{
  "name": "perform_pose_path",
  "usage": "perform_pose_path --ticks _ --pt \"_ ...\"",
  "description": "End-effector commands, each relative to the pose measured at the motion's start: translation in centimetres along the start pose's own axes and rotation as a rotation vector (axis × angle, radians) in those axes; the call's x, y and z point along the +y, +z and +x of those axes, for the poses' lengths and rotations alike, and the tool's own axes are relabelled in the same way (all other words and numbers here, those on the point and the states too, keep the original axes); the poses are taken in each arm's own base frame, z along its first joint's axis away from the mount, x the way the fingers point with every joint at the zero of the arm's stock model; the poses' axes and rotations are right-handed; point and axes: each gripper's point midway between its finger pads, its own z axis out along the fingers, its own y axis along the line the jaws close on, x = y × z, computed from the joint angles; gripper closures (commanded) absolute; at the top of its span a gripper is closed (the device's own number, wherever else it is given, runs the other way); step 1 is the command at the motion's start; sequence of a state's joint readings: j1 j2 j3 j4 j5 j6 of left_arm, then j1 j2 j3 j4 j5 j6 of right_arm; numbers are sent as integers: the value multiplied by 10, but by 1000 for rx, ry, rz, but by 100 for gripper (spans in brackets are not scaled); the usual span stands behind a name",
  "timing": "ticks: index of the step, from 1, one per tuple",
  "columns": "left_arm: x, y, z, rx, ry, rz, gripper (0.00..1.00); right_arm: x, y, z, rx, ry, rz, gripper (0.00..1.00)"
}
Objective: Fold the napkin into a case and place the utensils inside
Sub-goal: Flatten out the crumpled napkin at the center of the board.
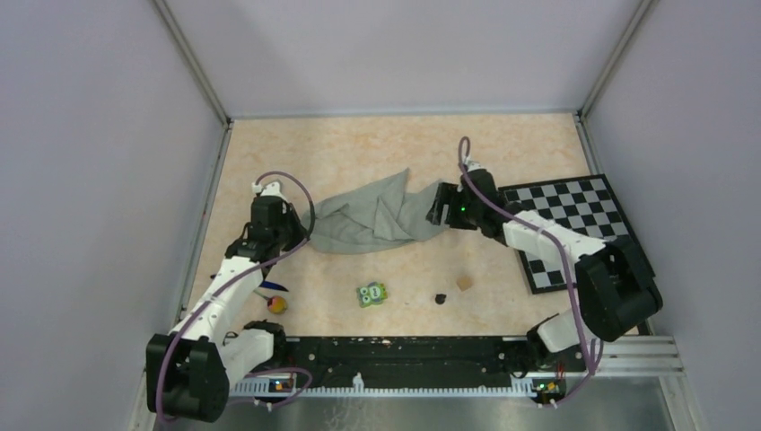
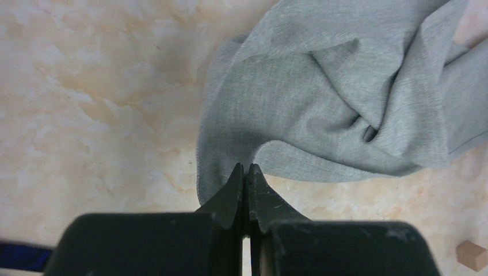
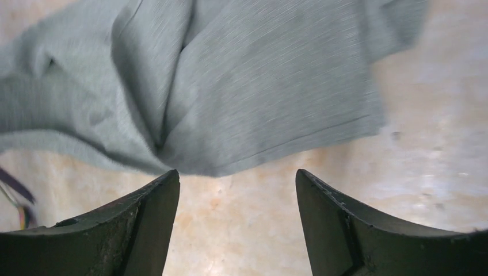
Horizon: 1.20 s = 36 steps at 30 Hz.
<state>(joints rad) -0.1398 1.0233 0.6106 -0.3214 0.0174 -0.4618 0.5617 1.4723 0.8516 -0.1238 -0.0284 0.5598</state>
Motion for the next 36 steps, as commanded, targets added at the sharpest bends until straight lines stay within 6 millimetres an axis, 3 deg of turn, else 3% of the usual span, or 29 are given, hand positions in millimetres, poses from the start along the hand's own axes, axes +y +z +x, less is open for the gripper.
perform_pose_path --ticks 1,4,6,9,12,16,21,23,24,26,27,30,33,36 --pt "-22 -2 -18 -82 -71 105 100 -27 -12 -39 -82 161 17 28" --pt "-25 -3 -16 -74 -71 124 100 -39 -1 -44 -76 96 44 32" --pt "-27 -3 -14 -65 -63 138 100 -37 6 -46 -43 -93 37 38" --pt "-27 -3 -11 -51 -54 141 100 2 16 -37 -20 -386 -89 38" --pt "-26 -4 -8 -42 -57 141 100 51 20 -25 -56 -475 -288 36" --pt "-28 -5 -6 -35 -55 154 100 87 36 4 37 -544 -427 36" --pt "-29 -10 -10 -49 -48 153 100 84 63 15 67 -597 -338 38" --pt "-29 -11 -10 -49 -49 158 100 72 77 6 49 -577 -233 49" --pt "-29 -12 -10 -50 -50 155 100 67 82 -2 26 -562 -179 58" --pt "-27 -12 -9 -48 -54 145 100 50 89 -22 -16 -528 -23 90" --pt "-25 -13 -9 -48 -59 130 100 46 89 -36 -54 -497 45 100" --pt "-2 -13 -5 -54 -125 1 100 52 75 -101 -233 -434 186 100" --pt "21 -17 4 -64 -200 -119 100 84 52 -183 -473 -447 223 100" --pt "21 -19 14 -50 -221 -104 100 114 49 -248 -681 -541 204 100"
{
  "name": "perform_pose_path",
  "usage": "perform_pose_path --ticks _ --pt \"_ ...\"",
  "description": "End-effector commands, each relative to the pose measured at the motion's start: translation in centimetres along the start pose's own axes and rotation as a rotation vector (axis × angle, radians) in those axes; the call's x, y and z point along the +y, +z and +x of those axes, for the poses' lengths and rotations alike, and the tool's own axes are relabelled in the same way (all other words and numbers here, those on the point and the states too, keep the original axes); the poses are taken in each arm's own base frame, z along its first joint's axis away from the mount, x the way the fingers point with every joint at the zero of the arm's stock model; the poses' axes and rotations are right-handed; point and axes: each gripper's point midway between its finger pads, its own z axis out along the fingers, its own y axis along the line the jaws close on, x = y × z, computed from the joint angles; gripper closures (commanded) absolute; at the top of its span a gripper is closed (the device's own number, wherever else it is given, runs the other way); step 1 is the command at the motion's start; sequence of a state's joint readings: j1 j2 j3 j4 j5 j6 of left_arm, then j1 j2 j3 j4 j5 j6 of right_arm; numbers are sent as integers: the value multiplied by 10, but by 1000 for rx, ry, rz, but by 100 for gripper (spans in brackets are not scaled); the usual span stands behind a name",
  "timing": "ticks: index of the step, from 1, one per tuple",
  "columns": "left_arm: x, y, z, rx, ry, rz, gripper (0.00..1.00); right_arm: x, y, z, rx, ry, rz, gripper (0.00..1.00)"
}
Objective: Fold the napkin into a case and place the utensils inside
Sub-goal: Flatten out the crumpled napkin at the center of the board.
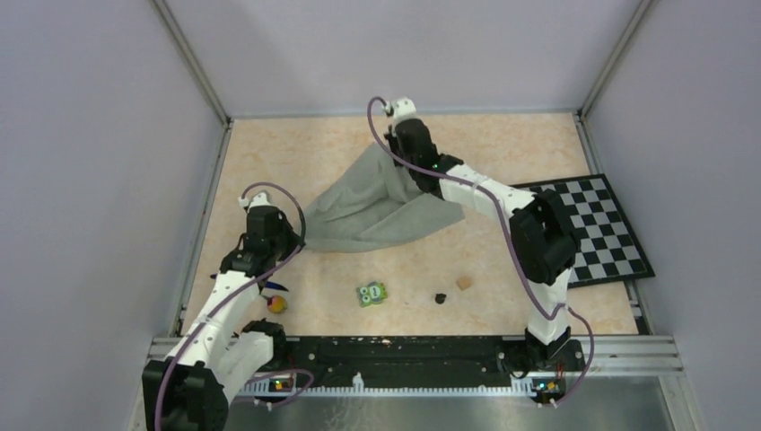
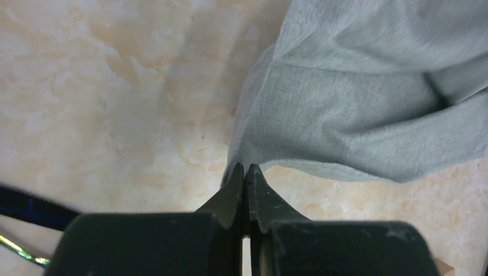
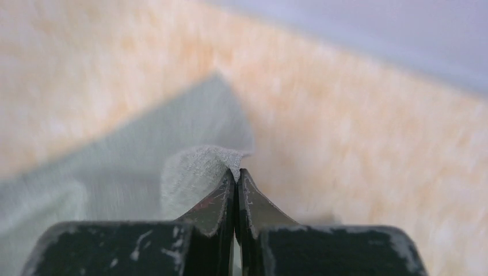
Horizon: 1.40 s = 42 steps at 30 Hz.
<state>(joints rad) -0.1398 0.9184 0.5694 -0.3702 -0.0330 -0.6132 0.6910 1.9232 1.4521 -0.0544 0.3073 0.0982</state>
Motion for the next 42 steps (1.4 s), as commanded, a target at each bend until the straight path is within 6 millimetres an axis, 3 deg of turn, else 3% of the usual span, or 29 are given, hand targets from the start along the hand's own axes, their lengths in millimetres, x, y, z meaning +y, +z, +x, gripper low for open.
perform_pose_path --ticks 1,3,4,5,7,9,12,14,17,22,27,32,42 --pt "14 -5 9 -9 -65 -48 100 -24 14 -140 -391 -73 142 100" --pt "14 -6 13 0 -66 -39 100 -25 55 -144 -345 -92 125 90" --pt "12 -7 14 0 -61 -25 100 -26 73 -135 -244 -96 87 71" --pt "9 -7 13 -2 -48 -8 100 -26 77 -140 -170 -73 41 54" --pt "3 -10 10 -6 -23 30 100 -31 63 -144 -80 -2 -11 34" --pt "0 -11 7 -18 -9 44 100 -32 41 -130 17 31 -18 31" --pt "-10 -12 6 -24 6 105 100 -45 4 -92 108 112 37 31" --pt "-13 -13 4 -30 19 119 100 -60 -21 -48 144 158 89 26" --pt "-18 -17 4 -28 39 152 100 -87 -61 -19 153 284 125 20" --pt "-27 -24 2 -47 67 215 100 -121 -82 64 359 503 254 24" --pt "-35 -26 2 -49 84 262 99 -118 -71 112 485 600 348 33" --pt "-36 -28 2 -43 95 269 100 -118 -56 132 528 633 412 47" --pt "-45 -30 -4 -66 91 306 100 -113 -39 161 572 582 538 48"
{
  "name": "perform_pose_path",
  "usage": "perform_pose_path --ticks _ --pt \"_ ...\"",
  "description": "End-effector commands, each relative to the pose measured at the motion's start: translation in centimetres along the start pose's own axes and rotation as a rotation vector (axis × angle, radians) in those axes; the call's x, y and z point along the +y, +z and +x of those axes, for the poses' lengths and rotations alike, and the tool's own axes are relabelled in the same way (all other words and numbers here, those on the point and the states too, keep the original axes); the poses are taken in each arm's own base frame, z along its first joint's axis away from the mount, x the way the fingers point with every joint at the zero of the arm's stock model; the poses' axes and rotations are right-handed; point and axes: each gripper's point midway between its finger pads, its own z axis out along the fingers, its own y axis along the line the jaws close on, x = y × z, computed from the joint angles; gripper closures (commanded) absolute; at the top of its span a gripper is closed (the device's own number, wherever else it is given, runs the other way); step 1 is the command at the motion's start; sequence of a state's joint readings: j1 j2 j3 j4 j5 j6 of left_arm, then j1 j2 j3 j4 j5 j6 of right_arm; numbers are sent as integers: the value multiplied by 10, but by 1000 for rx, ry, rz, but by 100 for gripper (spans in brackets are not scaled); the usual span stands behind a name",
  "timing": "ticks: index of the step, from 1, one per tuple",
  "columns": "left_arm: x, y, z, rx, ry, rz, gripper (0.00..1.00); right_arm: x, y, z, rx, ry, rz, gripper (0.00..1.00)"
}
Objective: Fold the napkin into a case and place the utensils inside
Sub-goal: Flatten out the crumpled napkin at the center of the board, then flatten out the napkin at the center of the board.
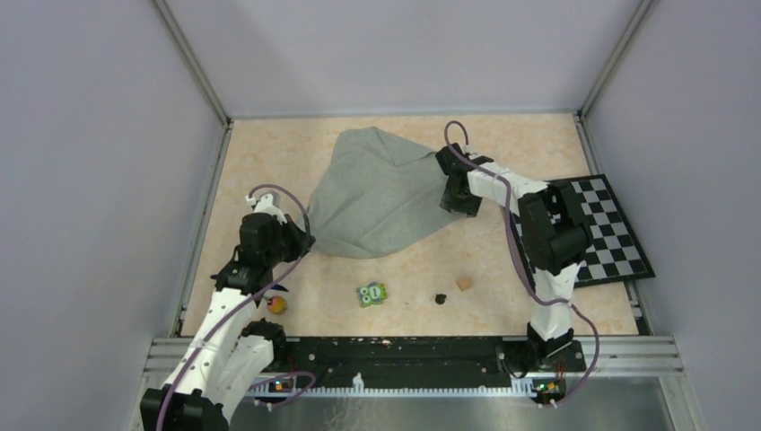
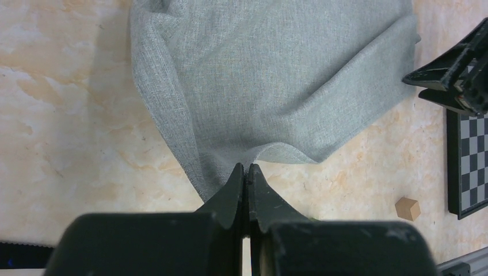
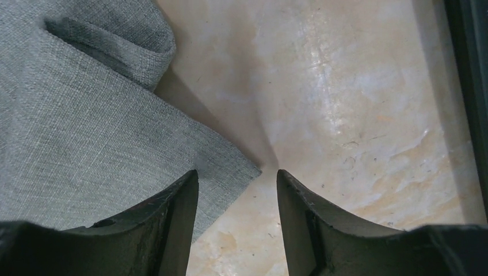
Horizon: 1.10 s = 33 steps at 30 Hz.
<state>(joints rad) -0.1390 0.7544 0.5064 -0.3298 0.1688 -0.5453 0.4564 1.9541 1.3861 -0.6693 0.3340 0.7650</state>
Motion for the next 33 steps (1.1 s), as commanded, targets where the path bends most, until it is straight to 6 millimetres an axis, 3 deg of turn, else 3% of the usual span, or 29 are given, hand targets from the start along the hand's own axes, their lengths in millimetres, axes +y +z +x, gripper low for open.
perform_pose_path --ticks 1,8,12,15,18,22,26,29,33 --pt "-13 0 -16 -59 22 60 100 5 6 -6 -41 21 57 48" --pt "-12 -3 -21 -79 22 46 100 -4 26 11 -26 36 121 53" --pt "-10 -5 -24 -92 5 24 100 -5 33 23 -2 54 113 81" --pt "-7 -5 -25 -94 -14 4 100 -4 25 21 -24 86 79 99" --pt "-4 -5 -30 -113 -42 -24 100 2 0 0 -94 112 17 100" --pt "-17 -12 -58 -186 -53 -14 100 19 -64 -44 -207 100 -181 100" --pt "-50 -35 -109 -302 -32 48 100 22 -163 -90 -417 65 -433 100" --pt "-83 -68 -158 -437 -9 123 100 14 -248 -116 -636 52 -630 100" --pt "-125 -123 -210 -617 30 233 100 -5 -353 -130 -868 9 -824 100"
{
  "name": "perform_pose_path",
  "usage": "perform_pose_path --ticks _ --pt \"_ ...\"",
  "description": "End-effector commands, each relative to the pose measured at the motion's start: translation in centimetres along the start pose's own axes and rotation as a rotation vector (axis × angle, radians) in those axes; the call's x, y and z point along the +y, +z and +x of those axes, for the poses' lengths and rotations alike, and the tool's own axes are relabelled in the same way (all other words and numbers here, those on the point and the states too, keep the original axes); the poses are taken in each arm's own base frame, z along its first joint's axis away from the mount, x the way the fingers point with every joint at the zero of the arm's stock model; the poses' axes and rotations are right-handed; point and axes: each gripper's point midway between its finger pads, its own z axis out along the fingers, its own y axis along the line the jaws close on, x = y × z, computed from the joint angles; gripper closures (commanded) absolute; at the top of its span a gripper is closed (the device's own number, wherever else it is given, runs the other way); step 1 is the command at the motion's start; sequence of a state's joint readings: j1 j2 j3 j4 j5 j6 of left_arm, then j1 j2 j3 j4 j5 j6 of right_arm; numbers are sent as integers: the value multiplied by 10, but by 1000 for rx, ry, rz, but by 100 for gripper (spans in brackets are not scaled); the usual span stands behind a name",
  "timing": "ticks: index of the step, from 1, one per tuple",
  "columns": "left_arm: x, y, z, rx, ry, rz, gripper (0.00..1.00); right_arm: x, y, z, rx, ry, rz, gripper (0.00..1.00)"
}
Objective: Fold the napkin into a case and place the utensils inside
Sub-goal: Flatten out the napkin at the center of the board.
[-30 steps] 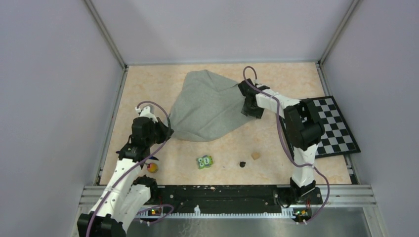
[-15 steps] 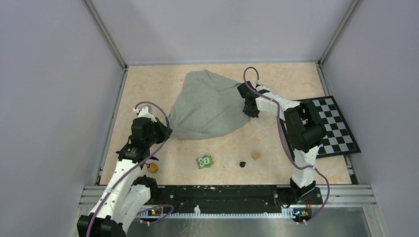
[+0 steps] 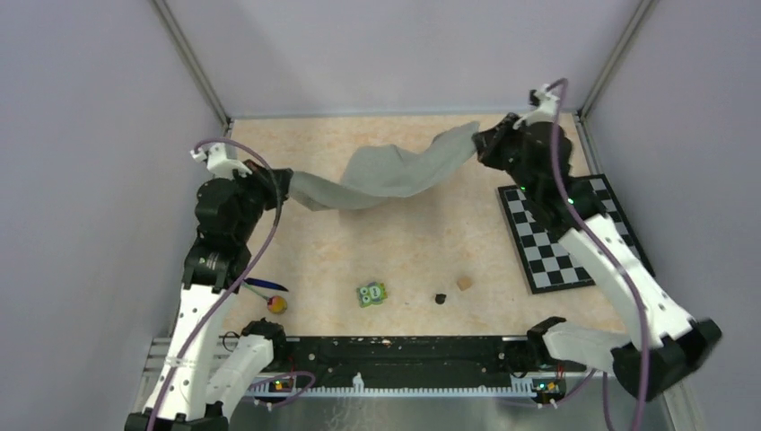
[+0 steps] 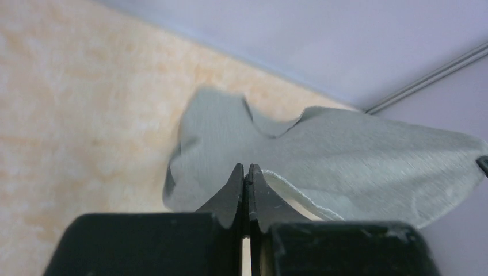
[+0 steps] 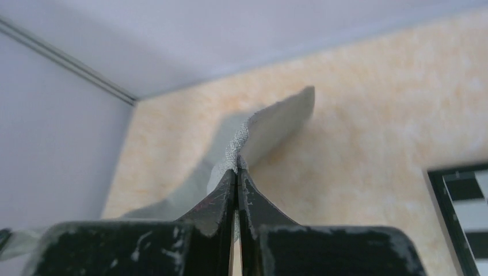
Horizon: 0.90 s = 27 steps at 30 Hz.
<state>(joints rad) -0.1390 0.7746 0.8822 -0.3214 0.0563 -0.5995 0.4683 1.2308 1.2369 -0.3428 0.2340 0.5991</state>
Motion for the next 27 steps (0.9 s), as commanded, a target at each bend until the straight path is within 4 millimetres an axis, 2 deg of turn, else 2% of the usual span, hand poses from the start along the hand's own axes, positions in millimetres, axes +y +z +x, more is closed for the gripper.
perform_pose_path --ticks 1,5,8,11,13,17,20,22,24,27 --pt "-64 -39 -99 -297 40 174 100 53 -72 -84 -257 -97 -277 100" --pt "-113 -95 -157 -500 107 328 100 83 -146 -131 -407 -131 -448 100" --pt "-138 -139 -190 -649 181 408 100 92 -187 -157 -507 -120 -518 100" --pt "-155 -167 -215 -773 250 448 100 98 -206 -174 -561 -101 -544 100" --pt "-155 -170 -227 -817 259 425 100 101 -207 -184 -584 -85 -540 100" --pt "-152 -150 -240 -847 269 378 100 100 -186 -199 -599 -60 -461 100" --pt "-137 -115 -248 -851 263 284 100 96 -158 -203 -597 -48 -390 100" --pt "-130 -96 -251 -852 270 241 100 93 -136 -198 -583 -52 -358 100" --pt "-120 -66 -249 -832 265 195 100 90 -112 -194 -572 -52 -338 100" --pt "-109 -30 -246 -817 284 154 100 77 -62 -181 -533 -49 -281 100"
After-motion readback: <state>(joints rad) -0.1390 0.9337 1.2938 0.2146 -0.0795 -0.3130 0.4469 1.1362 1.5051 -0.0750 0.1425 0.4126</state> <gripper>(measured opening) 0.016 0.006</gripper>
